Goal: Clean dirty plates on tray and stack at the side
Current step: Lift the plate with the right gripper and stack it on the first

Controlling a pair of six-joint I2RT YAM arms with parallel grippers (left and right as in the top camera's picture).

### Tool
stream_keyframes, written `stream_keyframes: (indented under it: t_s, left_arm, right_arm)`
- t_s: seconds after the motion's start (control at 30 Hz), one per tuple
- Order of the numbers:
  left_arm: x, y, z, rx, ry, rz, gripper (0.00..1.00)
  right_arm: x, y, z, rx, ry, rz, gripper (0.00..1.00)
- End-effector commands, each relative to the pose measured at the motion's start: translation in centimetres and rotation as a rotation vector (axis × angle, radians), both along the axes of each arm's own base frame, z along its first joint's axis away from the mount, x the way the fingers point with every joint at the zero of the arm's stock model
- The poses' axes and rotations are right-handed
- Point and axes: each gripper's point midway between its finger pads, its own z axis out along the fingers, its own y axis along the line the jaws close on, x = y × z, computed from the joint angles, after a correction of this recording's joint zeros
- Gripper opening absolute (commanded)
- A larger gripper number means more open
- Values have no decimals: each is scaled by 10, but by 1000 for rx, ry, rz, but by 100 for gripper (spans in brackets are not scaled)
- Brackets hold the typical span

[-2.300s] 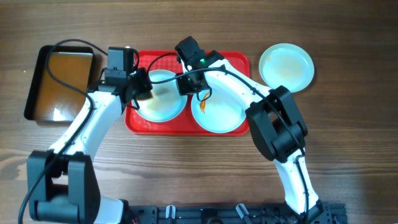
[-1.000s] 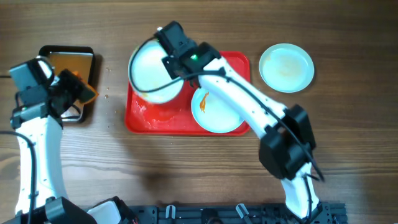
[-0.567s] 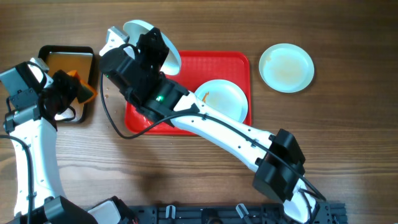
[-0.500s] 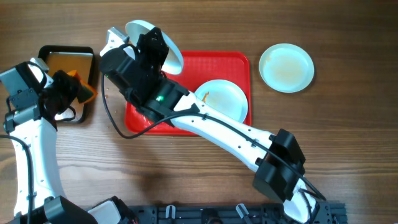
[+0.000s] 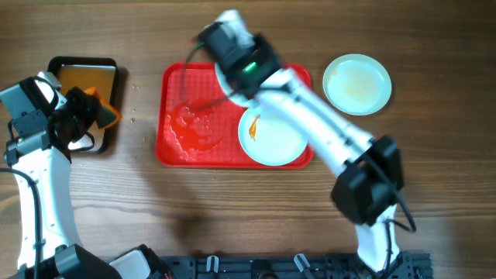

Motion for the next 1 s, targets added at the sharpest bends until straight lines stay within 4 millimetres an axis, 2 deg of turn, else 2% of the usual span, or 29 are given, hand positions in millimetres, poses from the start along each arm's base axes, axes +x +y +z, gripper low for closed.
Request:
stream_keyframes:
  t_s: [0.0, 0.07, 0.13, 0.2, 0.3, 0.43, 0.53, 0.67, 0.97]
  left_arm:
    - [1, -2, -1, -18, -4, -6, 4]
    - [1, -2, -2, -18, -3, -6, 4]
    - [1, -2, -2, -18, -3, -6, 4]
    - [1, -2, -2, -18, -3, -6, 4]
    - [1, -2, -2, -18, -3, -6, 4]
    - [1, -2, -2, -18, -3, -6, 4]
    - [1, -1, -2, -16, -1, -4, 4]
    - [1, -1, -2, -14, -1, -2, 4]
    - [0, 1, -3, -6, 4, 6, 4]
  right_arm:
    - [20, -48, -23, 635, 234, -249, 4]
    - [30, -99, -23, 807, 294, -342, 4]
    - [33, -148, -27, 842, 295, -437, 4]
    - [27, -200, -36, 832, 296, -551, 5]
    - [12, -254, -58, 808, 308, -690, 4]
    - [-11, -300, -99, 705, 313, -831, 4]
    - [-19, -313, -115, 700, 308, -898, 4]
    - [-23, -327, -117, 701, 304, -921, 4]
    - [-39, -324, -123, 677, 373, -920, 4]
